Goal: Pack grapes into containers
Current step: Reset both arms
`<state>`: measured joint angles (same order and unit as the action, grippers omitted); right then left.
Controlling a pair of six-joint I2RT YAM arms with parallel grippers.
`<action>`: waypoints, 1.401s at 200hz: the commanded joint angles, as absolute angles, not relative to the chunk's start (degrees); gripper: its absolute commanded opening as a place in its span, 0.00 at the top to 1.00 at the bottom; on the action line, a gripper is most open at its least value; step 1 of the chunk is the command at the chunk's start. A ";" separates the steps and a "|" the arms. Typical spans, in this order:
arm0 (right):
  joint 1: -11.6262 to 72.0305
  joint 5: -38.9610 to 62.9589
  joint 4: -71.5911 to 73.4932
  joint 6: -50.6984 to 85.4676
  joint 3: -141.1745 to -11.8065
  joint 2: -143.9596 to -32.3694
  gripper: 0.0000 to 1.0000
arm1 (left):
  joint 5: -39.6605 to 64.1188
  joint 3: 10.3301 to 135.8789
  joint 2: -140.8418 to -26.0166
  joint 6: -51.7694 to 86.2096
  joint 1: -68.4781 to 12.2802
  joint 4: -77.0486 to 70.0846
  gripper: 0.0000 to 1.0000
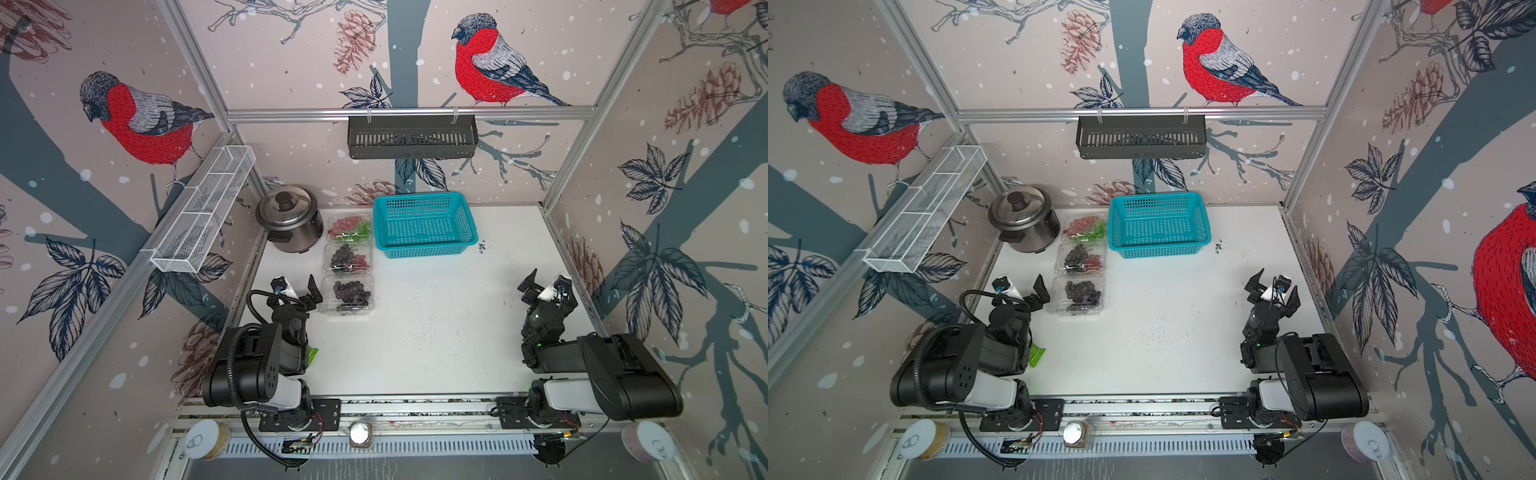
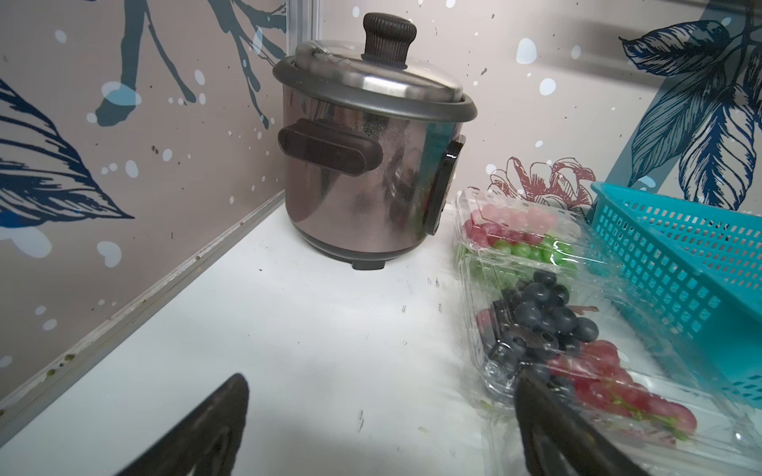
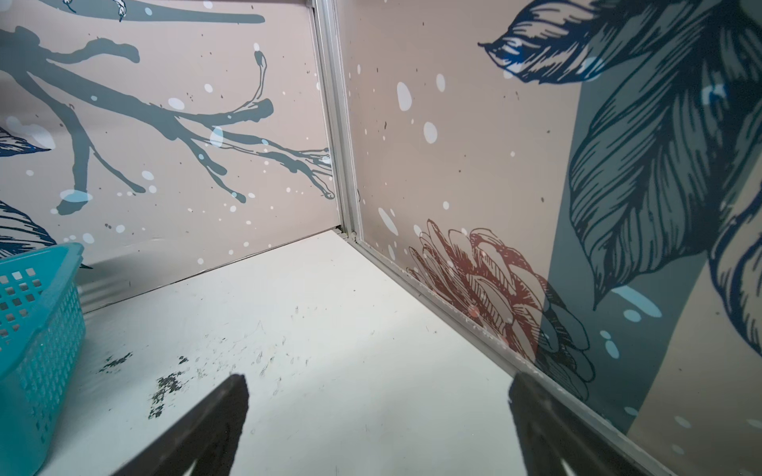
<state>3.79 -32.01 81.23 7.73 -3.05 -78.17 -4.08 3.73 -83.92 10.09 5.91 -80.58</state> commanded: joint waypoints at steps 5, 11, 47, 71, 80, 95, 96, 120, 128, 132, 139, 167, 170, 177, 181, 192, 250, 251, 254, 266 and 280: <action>2.99 -24.63 80.99 8.82 -3.42 -78.92 0.00 | -0.69 6.49 -83.93 7.95 5.89 -79.03 0.01; 2.99 -23.17 81.26 8.24 -3.45 -79.51 0.00 | -0.13 6.93 -84.00 7.76 5.89 -78.17 0.02; 5.28 -24.68 92.23 4.70 -3.24 -88.18 0.00 | 4.82 11.64 -85.05 5.68 5.90 -71.29 0.02; 2.99 -23.30 78.27 8.04 -8.45 -85.69 0.00 | 5.10 12.21 -85.29 5.36 5.89 -70.49 0.02; 2.41 -22.00 75.07 7.88 -10.81 -86.72 0.00 | 4.99 12.30 -85.26 5.37 5.78 -70.24 0.02; 2.97 -22.88 70.85 8.16 -12.16 -85.74 0.00 | 4.92 12.60 -85.34 5.25 5.72 -69.79 0.01; 2.98 -22.78 71.07 8.17 -12.10 -85.76 0.00 | 4.88 12.63 -85.39 5.22 5.67 -69.74 0.01; 3.00 -22.96 71.14 8.06 -12.13 -85.94 0.00 | 4.31 13.27 -85.43 4.92 5.21 -68.60 0.02; 3.11 -23.03 71.37 7.95 -12.04 -85.91 0.00 | 4.22 13.36 -85.43 4.86 5.17 -68.62 0.01; 3.08 -23.03 71.30 8.00 -12.04 -85.98 0.00 | 4.22 13.35 -85.39 4.91 5.12 -68.63 0.02; 3.08 -22.98 71.24 7.97 -12.04 -85.78 0.00 | 4.22 13.33 -85.41 4.84 5.14 -68.58 0.01; 3.10 -23.02 71.27 7.95 -12.04 -85.95 0.00 | 3.61 13.88 -85.58 4.51 4.64 -67.61 0.02; 3.10 -23.03 71.28 7.99 -12.04 -85.93 0.00 | 3.42 14.04 -85.60 4.42 4.54 -67.44 0.02; 3.09 -23.03 71.28 7.96 -12.04 -85.88 0.00 | 2.85 14.21 -85.52 4.32 4.18 -67.04 0.02; 3.08 -23.01 71.28 8.00 -12.04 -85.94 0.00 | 2.44 14.29 -85.52 4.20 3.94 -66.83 0.02; 3.09 -23.02 71.28 8.00 -12.04 -85.95 0.00 | 1.20 14.98 -85.61 3.74 3.20 -65.74 0.01; 3.08 -23.10 71.28 8.00 -12.04 -85.92 0.00 | -0.58 15.36 -85.77 3.25 2.28 -65.05 0.01; 3.08 -23.07 71.28 7.95 -12.04 -85.90 0.00 | -0.55 15.37 -85.78 3.25 2.28 -65.04 0.02; 3.14 -23.02 71.28 7.99 -12.04 -85.97 0.00 | -0.53 15.38 -85.78 3.20 2.22 -65.01 0.02; 3.11 -23.02 71.28 8.00 -12.04 -85.99 0.00 | -0.61 15.45 -85.78 3.17 2.28 -64.95 0.01; 3.08 -23.02 71.28 7.95 -12.04 -85.96 0.00 | -0.70 15.46 -85.78 3.16 2.28 -64.88 0.01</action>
